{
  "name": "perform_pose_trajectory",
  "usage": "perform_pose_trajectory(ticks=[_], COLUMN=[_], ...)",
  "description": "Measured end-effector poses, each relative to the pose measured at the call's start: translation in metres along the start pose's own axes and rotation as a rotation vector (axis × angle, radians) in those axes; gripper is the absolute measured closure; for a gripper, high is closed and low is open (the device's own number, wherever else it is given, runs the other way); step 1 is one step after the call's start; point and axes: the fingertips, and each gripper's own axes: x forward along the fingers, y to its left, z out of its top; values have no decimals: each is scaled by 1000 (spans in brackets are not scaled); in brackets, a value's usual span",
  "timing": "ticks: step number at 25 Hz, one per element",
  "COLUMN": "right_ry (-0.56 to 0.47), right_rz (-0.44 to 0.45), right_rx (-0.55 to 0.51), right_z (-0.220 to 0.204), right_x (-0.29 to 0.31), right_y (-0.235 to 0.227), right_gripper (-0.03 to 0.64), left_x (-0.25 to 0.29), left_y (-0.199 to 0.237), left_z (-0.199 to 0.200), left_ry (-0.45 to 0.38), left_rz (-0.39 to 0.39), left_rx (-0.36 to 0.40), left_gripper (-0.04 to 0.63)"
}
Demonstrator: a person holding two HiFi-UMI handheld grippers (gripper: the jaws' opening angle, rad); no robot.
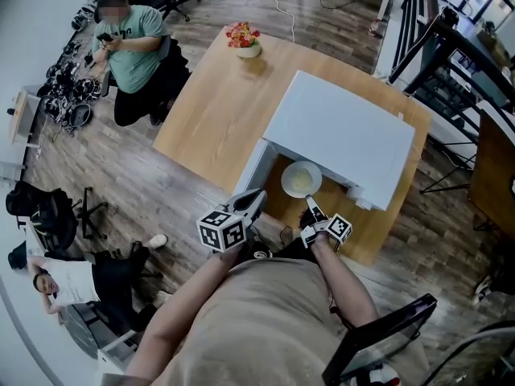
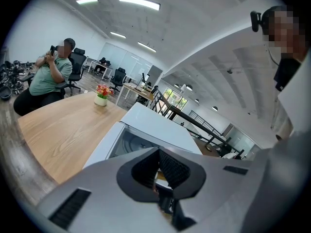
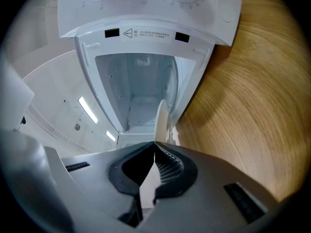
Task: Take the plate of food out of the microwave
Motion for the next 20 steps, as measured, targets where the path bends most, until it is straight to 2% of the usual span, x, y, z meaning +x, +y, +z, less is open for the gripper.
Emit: perform_pose_trajectory(ticks=[7, 20], right_ry=[71, 124], right_rz=[-9, -161], right_rx=[-2, 27], right_z=[-16, -12], right_x=[-3, -31], right_y=[-13, -71], right_gripper=[603, 602], left_x=[1, 8], left_y=[0, 2], left_z=[-4, -9], left_ry=[15, 33], left_rz=[-1, -7], left_rx=[-5, -13], left_gripper=[592, 592])
